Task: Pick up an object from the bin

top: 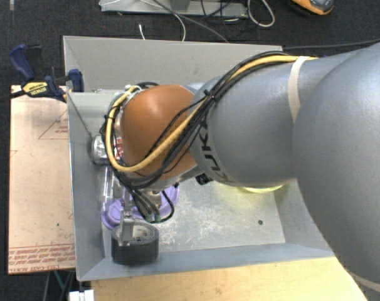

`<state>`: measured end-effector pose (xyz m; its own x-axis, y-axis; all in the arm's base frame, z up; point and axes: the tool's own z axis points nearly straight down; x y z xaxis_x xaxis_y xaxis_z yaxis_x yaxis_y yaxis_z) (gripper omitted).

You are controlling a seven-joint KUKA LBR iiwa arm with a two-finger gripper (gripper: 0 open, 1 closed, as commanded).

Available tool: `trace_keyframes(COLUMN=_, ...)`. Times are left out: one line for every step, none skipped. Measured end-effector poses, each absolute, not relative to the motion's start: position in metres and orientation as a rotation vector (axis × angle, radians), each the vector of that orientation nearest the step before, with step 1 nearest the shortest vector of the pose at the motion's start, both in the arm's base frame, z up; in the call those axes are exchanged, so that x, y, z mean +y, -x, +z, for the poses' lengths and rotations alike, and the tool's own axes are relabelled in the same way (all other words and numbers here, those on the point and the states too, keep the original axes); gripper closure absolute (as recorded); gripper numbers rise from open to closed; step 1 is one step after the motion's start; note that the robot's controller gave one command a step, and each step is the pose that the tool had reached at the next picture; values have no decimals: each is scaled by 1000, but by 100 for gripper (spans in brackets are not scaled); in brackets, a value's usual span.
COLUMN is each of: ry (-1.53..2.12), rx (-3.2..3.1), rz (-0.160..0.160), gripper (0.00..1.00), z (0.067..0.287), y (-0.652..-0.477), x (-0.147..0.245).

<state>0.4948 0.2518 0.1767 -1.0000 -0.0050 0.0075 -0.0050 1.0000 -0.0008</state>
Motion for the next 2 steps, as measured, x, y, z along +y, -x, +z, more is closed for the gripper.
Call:
trace_keyframes(ry=1, rx=-3141, rz=-1, gripper=0, z=181, y=-497, x=250)
trace_keyframes(ry=-711, rx=-3063, rz=-6, gripper=0, z=80, y=-545, x=249)
